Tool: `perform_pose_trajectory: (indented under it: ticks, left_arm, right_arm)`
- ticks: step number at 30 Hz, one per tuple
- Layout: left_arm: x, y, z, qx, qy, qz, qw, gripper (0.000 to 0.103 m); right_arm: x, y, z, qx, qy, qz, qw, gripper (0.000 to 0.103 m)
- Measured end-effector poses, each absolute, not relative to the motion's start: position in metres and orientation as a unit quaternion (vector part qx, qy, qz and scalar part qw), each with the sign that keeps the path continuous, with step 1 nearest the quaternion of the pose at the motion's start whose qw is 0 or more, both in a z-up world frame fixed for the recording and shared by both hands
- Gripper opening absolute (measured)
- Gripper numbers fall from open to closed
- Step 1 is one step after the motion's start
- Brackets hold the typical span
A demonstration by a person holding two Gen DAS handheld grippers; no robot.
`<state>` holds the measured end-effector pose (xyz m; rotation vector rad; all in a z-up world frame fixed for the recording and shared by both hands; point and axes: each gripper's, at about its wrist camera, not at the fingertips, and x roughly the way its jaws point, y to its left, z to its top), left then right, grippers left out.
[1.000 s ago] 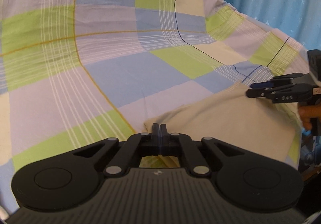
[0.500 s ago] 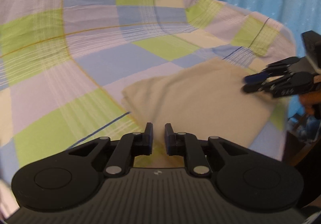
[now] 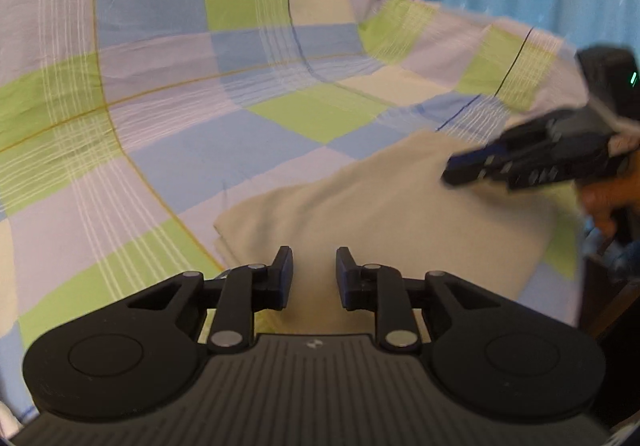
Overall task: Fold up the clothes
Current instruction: 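Pat the folded tank top flat with the right gripper, then press the folded beige tank top flat with the open right gripper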
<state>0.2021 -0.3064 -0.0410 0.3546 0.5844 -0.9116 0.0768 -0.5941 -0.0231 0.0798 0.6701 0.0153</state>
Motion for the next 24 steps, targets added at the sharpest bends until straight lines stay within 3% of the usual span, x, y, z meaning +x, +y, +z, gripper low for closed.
perform_pose_trajectory:
  ticks: [1, 3, 10, 16, 24]
  left_arm:
    - [0.206, -0.306, -0.043, 0.165, 0.275, -0.434, 0.842, 0.024]
    - [0.213, -0.304, -0.044, 0.156, 0.276, -0.428, 0.846, 0.024]
    - [0.207, -0.295, -0.042, 0.167, 0.274, -0.415, 0.851, 0.023]
    - [0.174, -0.259, -0.030, 0.135, 0.277, -0.427, 0.850, 0.020]
    - [0.131, -0.243, -0.044, 0.186, 0.268, -0.414, 0.850, 0.022]
  right_arm:
    - [0.079, -0.599, -0.024, 0.039, 0.329, -0.005, 0.943, 0.013]
    - [0.080, -0.612, -0.027, 0.044, 0.329, -0.031, 0.943, 0.012]
    - [0.059, -0.618, -0.021, 0.038, 0.324, -0.086, 0.941, 0.020]
    - [0.035, -0.562, -0.027, 0.008, 0.336, -0.005, 0.942, 0.019]
    - [0.003, -0.523, -0.033, -0.012, 0.348, 0.047, 0.936, 0.020]
